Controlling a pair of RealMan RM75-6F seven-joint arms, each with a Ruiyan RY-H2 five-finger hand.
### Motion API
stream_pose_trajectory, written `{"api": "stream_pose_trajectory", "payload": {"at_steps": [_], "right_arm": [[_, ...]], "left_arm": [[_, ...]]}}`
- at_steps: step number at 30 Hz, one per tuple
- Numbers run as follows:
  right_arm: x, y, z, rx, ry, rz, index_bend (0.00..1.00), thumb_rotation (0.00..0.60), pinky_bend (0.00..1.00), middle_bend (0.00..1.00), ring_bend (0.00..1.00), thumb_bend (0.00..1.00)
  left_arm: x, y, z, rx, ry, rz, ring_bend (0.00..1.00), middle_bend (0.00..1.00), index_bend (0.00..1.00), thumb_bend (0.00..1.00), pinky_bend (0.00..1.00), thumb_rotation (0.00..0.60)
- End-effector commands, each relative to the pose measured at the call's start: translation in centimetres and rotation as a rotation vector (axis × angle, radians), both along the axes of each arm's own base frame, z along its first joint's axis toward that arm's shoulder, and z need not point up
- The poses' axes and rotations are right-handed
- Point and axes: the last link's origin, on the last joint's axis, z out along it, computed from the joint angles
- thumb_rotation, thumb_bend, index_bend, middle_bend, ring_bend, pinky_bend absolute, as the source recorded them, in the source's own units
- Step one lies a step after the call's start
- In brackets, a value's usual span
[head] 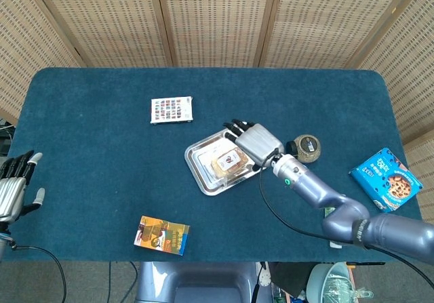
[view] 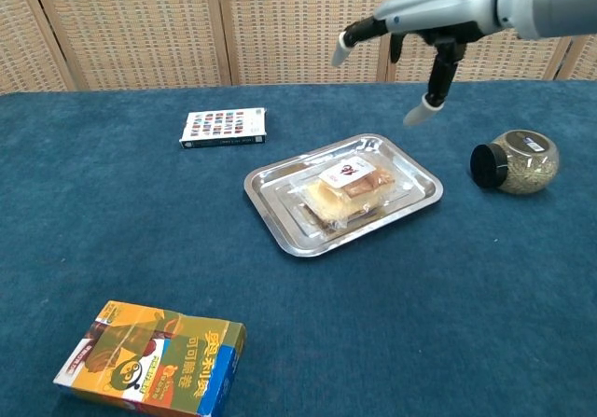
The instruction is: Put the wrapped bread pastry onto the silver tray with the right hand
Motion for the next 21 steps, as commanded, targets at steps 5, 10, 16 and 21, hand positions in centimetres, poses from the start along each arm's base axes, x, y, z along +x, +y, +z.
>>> {"api": "stream_pose_trajectory", "payload": {"at_steps": [5,10,16,21], "right_arm": [[-3.9,4.4,5.7,-0.204,-0.035,-0.079,0.11,0.600,0.23,0.03,0.02,0.22],[-6.5,6.5,7.6,-0.286,-0.076,-0.127,0.11,0.600,0.23,0.03,0.02,0.22],[-10.6,9.0,10.0,-0.401,-0.124,-0.194,0.11,0.600,0.23,0.03,0.02,0.22],[-14.3,11.6,12.4,-0.517,-0.131,-0.255,0.11,0.600,0.23,0.03,0.02,0.22]], "left_arm": [[0.6,-0.1,-0.4,-0.013,0.010,-0.023,0.00,0.00,0.00,0.49,0.00,0.600],[0.7,-0.1,-0.6,-0.019,0.015,-0.026,0.00,0.00,0.00,0.50,0.00,0.600],[0.8,-0.1,-0.9,-0.025,0.020,-0.028,0.00,0.00,0.00,0.49,0.00,0.600],[1.0,-0.1,-0.9,-0.022,0.026,-0.036,0.00,0.00,0.00,0.50,0.00,0.600]]}}
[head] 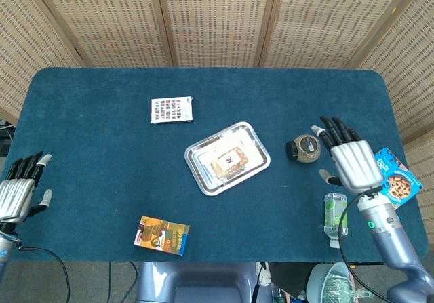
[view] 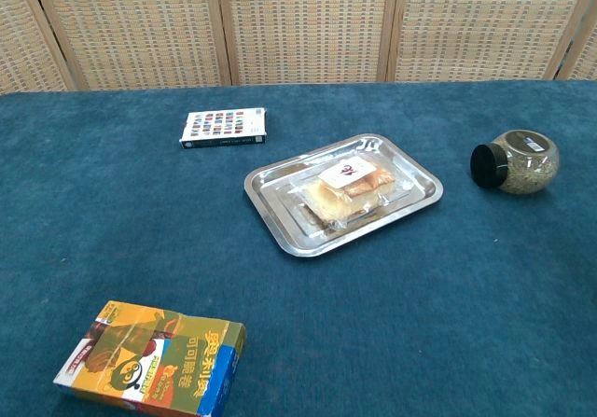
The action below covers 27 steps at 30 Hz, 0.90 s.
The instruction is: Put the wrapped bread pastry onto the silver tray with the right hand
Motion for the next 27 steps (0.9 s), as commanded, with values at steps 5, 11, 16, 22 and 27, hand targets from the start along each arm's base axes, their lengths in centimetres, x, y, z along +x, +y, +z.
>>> {"api": "stream_pose_trajectory", "payload": {"at_steps": [5,11,16,22,27], "right_arm": [[-4.6,4.2,3.4,-0.140,-0.019,-0.074,0.11,0.600,0.23,0.03,0.02,0.22],[-6.8,6.9,4.5,-0.179,-0.031,-0.125,0.11,0.600,0.23,0.03,0.02,0.22],[-7.5,7.9,4.4,-0.189,-0.053,-0.128,0.11,0.600,0.23,0.03,0.02,0.22],[-8.5,8.7,4.1,-0.196,-0.084,-0.130,0.11,0.600,0.22,0.03,0.02,0.22],[-8.9,8.8,4.1,-0.201,-0.096,-0.123,0.11,0.600,0.22,0.03,0.02,0.22]], "left_arm": [[0.3,-0.1,-0.1,0.004,0.006,-0.011,0.00,0.00,0.00,0.49,0.00,0.600],[0.7,-0.2,-0.2,0.006,0.018,-0.029,0.00,0.00,0.00,0.50,0.00,0.600],[1.3,-0.3,-0.1,0.012,0.019,-0.056,0.00,0.00,0.00,0.49,0.00,0.600],[1.6,-0.7,0.3,0.031,0.021,-0.073,0.00,0.00,0.00,0.50,0.00,0.600],[1.5,-1.1,0.3,0.036,0.021,-0.071,0.00,0.00,0.00,0.49,0.00,0.600]]}}
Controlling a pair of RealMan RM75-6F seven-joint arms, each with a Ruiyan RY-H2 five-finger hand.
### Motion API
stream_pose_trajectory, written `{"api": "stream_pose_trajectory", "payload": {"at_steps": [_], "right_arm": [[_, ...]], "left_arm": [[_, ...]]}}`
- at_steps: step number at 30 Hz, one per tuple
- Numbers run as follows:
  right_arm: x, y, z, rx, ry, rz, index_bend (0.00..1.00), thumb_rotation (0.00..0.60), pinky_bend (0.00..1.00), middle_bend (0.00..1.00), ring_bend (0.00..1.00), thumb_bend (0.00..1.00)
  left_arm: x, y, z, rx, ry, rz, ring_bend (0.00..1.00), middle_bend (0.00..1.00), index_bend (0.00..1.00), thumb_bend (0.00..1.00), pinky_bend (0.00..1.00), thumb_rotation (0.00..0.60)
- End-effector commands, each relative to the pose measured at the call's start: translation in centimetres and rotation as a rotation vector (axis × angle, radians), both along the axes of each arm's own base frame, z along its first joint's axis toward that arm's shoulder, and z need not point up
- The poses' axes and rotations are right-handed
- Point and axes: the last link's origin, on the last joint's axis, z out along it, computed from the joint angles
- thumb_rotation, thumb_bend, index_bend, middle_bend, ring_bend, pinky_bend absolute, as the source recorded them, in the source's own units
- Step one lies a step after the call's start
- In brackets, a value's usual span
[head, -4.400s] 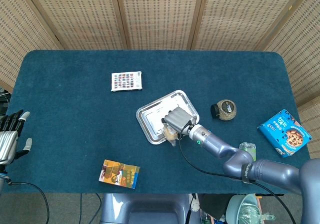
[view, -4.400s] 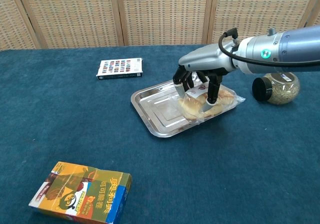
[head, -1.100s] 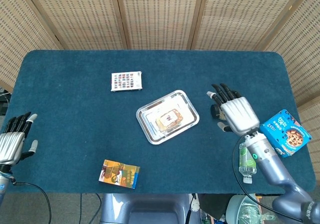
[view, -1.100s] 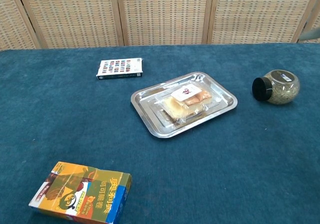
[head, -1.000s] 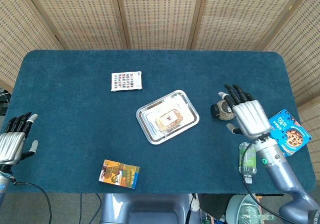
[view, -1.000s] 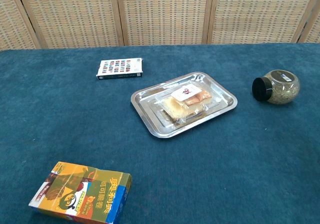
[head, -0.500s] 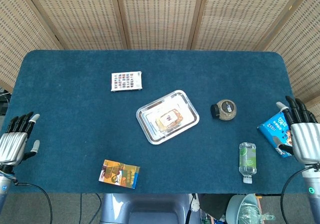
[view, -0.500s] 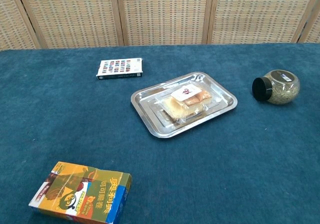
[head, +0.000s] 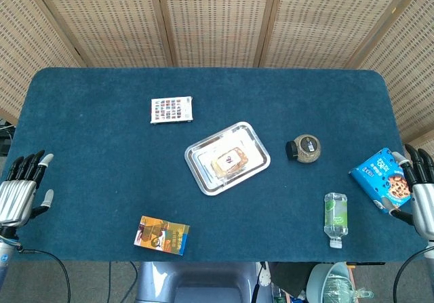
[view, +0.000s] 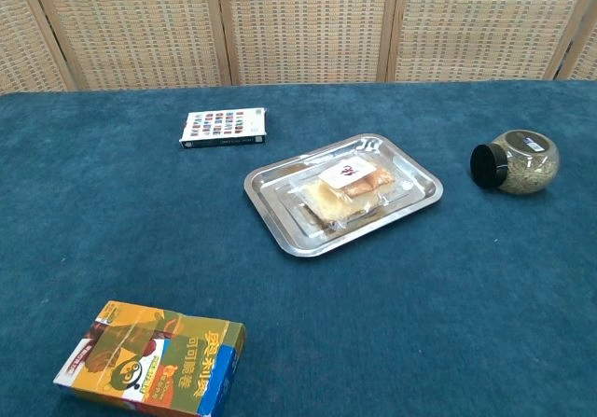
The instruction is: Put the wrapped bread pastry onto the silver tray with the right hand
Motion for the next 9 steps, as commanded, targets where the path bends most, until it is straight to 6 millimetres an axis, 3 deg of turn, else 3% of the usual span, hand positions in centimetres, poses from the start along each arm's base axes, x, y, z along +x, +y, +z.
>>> {"api": "stream_pose_trajectory", "payload": {"at_steps": [1,9], "right_arm": [[-0.10,0.04,-0.05,-0.004,-0.007,0.007,0.11,0.600,0.22,0.03,0.02,0.22],[0.09,-0.56,-0.72,0.015,-0.009,0.021,0.11,0.600,0.22,0.03,0.02,0.22]], "left_arm": [[-0.05,-0.29,0.00,0.003,0.000,-0.001,0.00,0.00,0.00,0.50,0.00,0.600],[-0.23,-0.65,0.41,0.022,-0.009,-0.001,0.00,0.00,0.00,0.49,0.00,0.600]]}}
